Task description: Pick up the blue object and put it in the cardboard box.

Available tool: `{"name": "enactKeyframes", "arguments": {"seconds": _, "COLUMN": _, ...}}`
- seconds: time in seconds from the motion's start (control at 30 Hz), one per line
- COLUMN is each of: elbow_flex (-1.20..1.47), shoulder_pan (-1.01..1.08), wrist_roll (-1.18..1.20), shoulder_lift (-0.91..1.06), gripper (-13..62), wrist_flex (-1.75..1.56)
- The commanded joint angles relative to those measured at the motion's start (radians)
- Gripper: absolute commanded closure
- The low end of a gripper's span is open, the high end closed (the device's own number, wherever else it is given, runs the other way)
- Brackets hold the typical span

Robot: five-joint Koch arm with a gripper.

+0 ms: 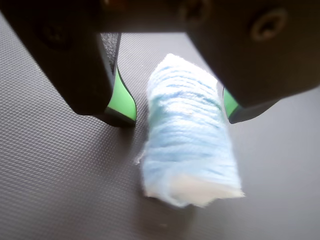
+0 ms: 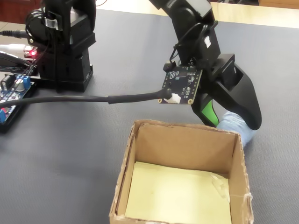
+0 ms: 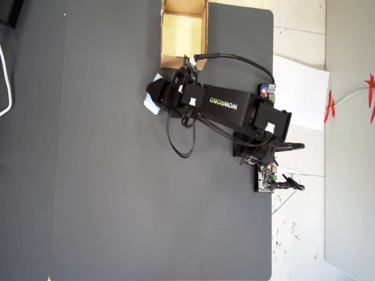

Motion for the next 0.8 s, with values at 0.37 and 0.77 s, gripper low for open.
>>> {"name": "enactKeyframes", "arguments": {"seconds": 0.37, "elbow_flex": -0.084, "shoulder_pan": 0.066, "wrist_roll": 0.087, "shoulder_lift": -0.098, "gripper": 38.8, "wrist_flex": -0.084}}
{"name": "enactKeyframes", "arguments": {"seconds": 0.77, "elbow_flex": 0.057, "shoulder_pan": 0.077, "wrist_roll": 0.166, "shoulder_lift": 0.020, "gripper": 51.2, "wrist_flex": -0.445}}
